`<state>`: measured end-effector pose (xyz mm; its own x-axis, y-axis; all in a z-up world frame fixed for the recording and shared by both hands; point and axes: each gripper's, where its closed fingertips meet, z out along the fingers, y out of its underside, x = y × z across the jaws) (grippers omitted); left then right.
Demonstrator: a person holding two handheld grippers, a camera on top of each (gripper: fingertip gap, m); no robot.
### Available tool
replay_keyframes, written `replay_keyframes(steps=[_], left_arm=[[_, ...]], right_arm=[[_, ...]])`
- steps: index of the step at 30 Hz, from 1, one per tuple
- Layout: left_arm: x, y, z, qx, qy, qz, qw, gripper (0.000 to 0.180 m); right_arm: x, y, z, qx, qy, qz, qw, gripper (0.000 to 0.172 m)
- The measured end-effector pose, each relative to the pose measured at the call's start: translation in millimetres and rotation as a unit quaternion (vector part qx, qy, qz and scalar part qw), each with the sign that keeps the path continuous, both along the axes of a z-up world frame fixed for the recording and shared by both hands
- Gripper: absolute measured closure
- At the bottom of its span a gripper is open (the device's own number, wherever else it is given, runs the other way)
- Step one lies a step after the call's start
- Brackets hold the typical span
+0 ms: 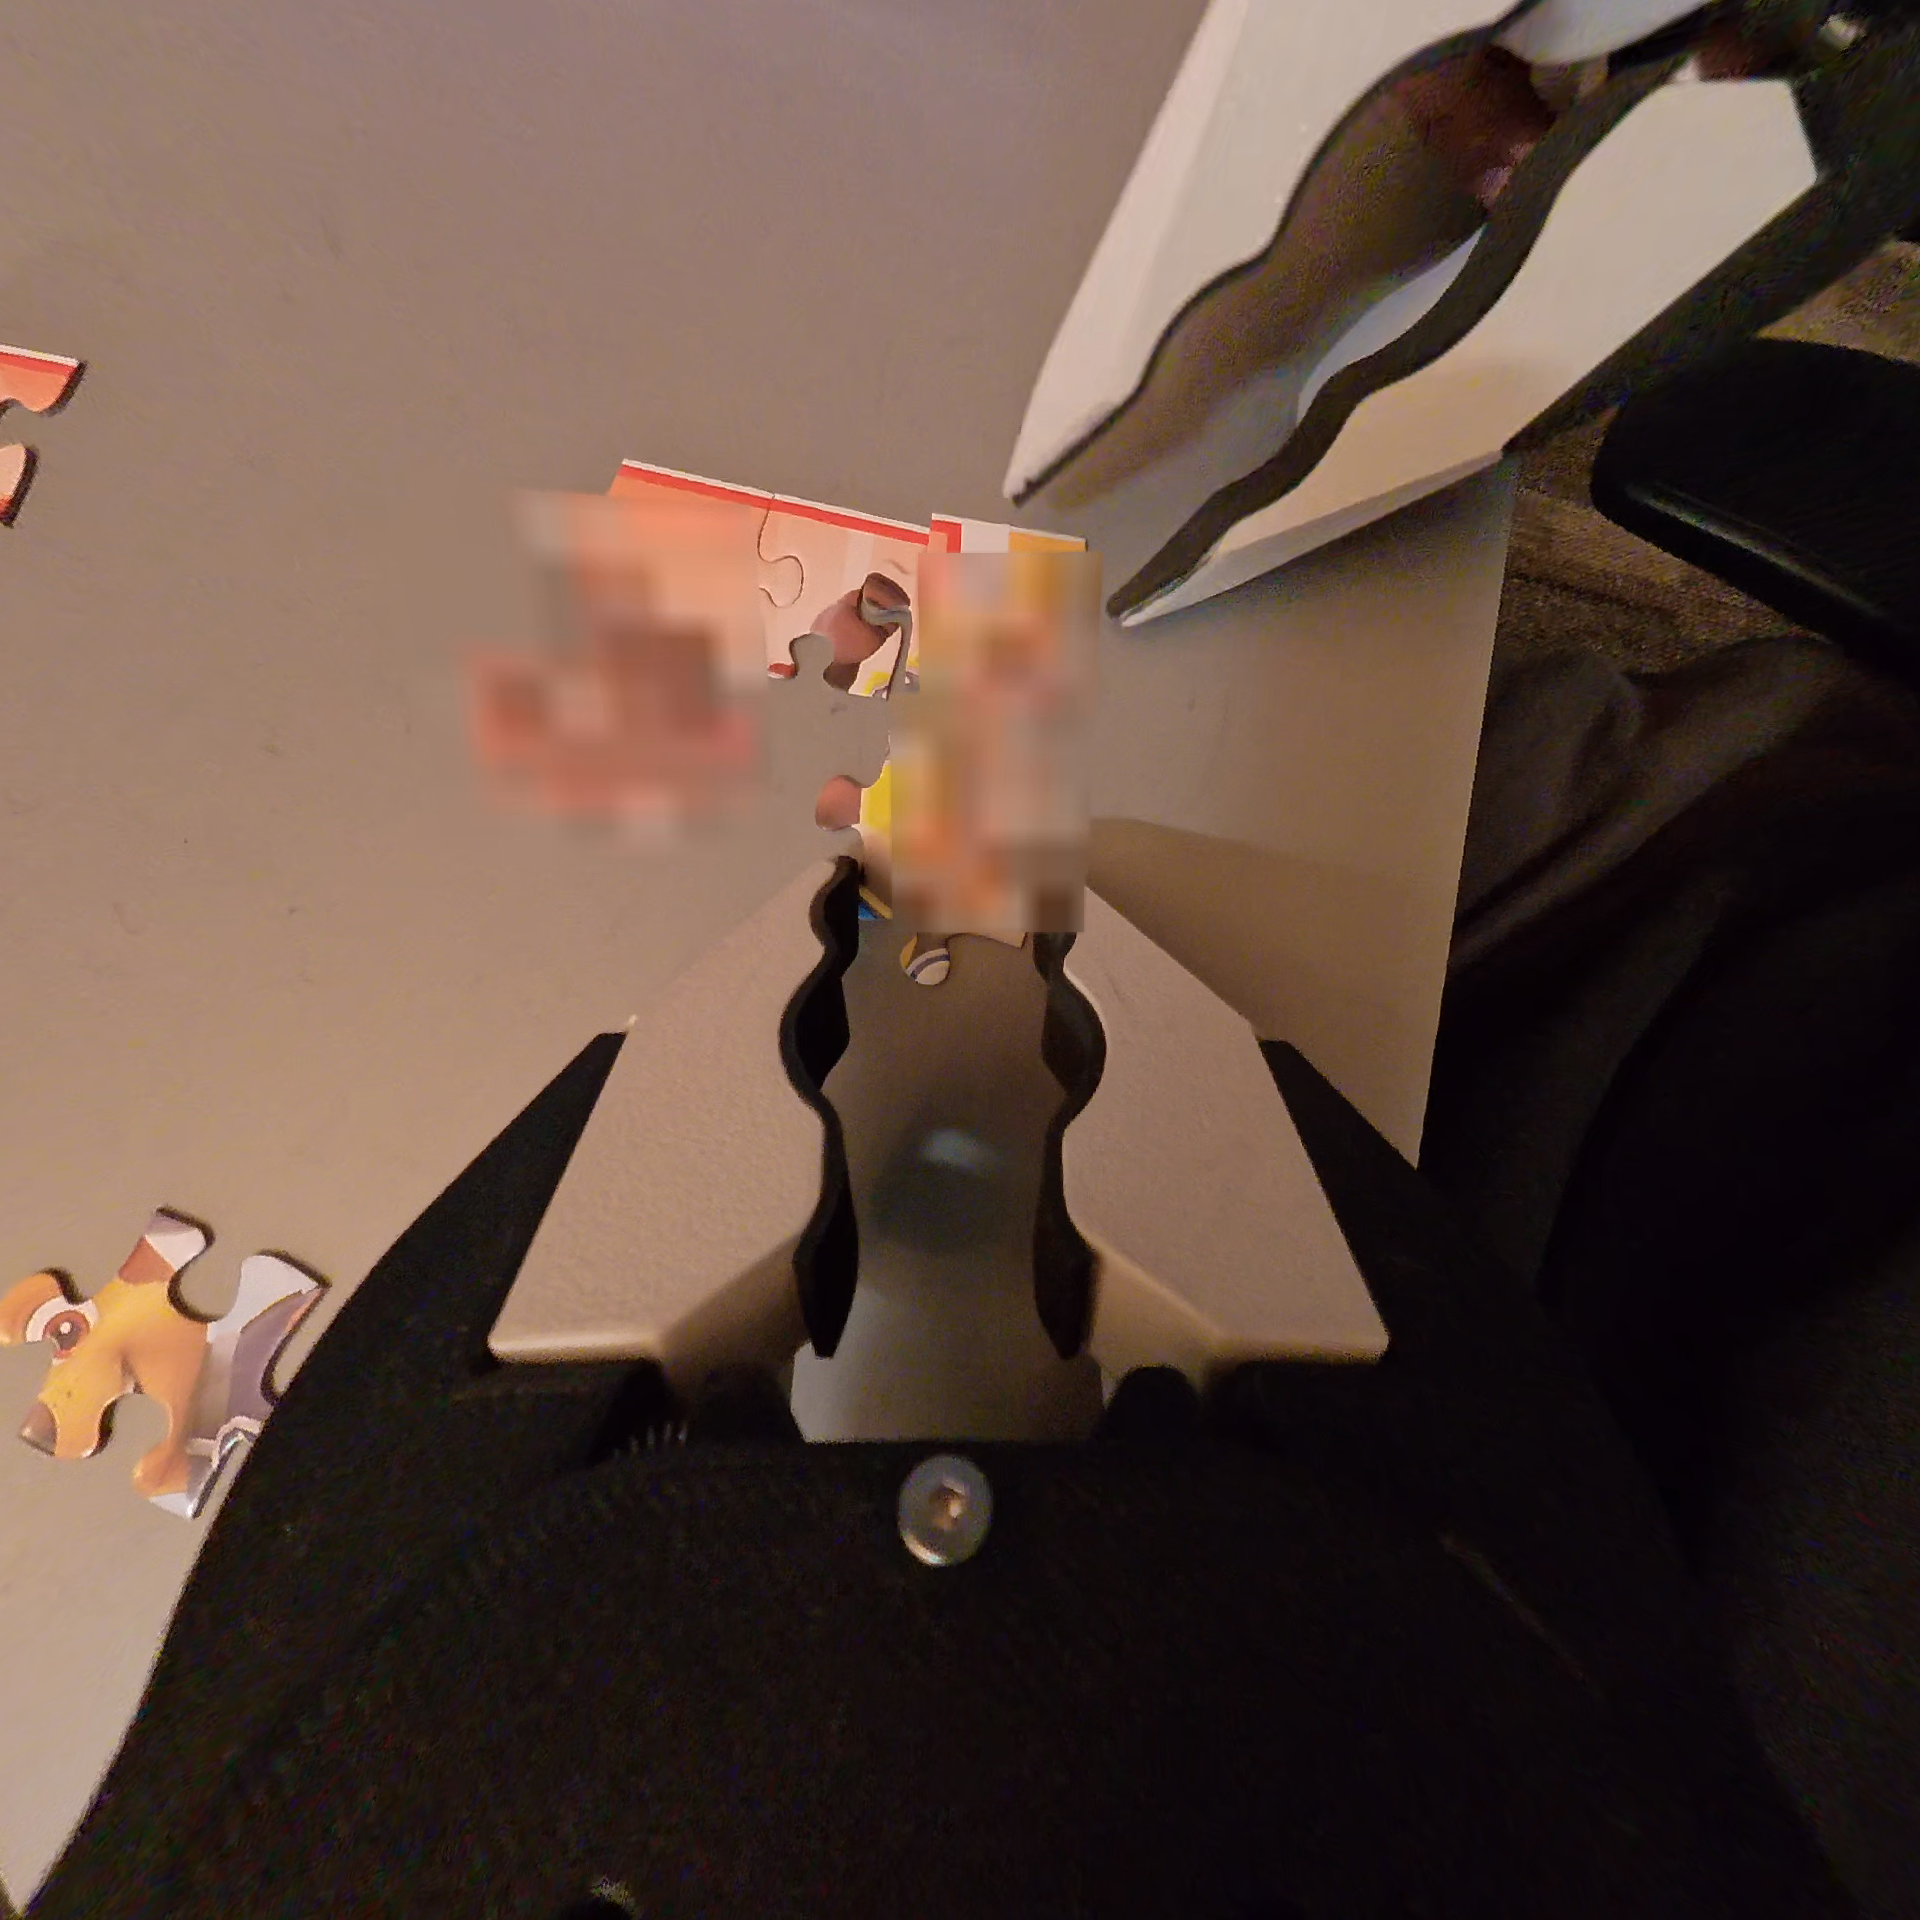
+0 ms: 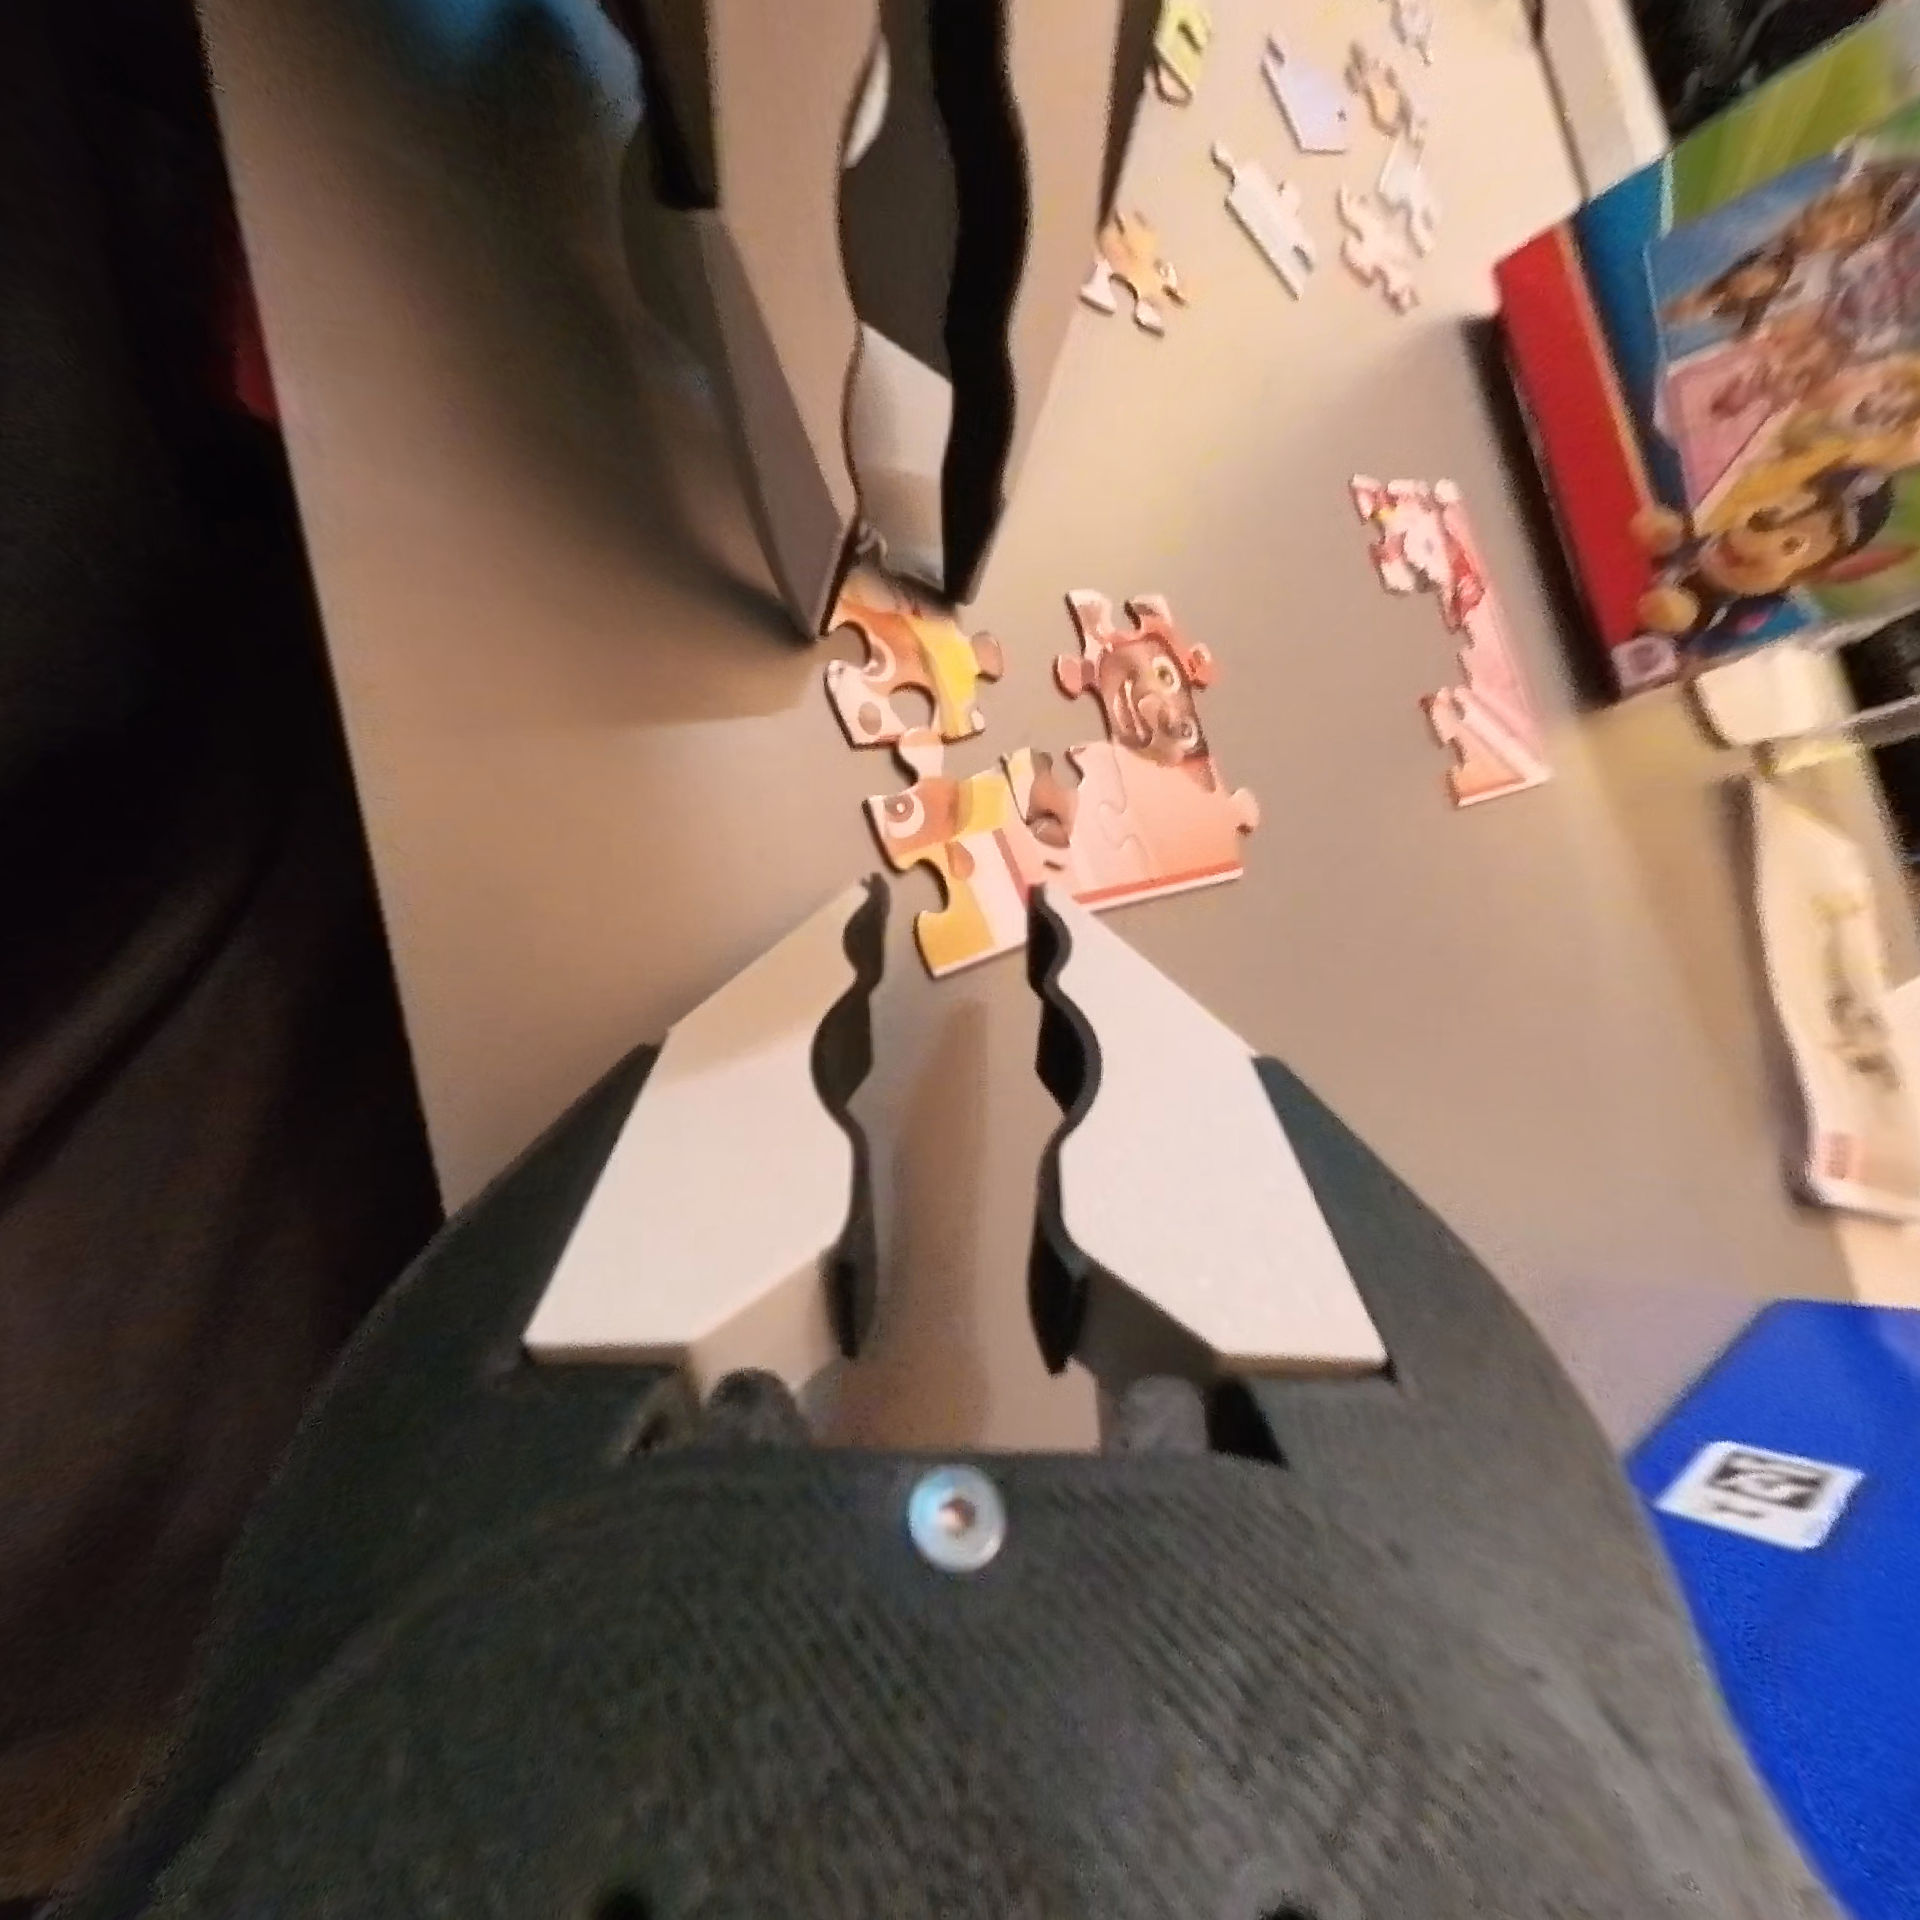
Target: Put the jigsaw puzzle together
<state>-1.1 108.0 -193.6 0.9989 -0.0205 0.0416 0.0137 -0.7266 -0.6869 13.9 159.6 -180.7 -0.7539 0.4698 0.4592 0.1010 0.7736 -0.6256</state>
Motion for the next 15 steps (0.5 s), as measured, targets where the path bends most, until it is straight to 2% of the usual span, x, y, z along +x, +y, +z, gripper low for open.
replay_keyframes(steps=[6,15], left_arm=[[-0.1,-0.1,-0.1,0.001,0.0,0.002,1.0,0.149],[-2.3,-0.6,-0.1,-0.001,0.002,0.005,1.0,0.149]], right_arm=[[6.3,2.1,-6.5,-0.115,-0.123,-0.032,0.985,0.132],[6.6,-5.3,-8.0,-0.136,-0.14,-0.043,0.98,0.138]])
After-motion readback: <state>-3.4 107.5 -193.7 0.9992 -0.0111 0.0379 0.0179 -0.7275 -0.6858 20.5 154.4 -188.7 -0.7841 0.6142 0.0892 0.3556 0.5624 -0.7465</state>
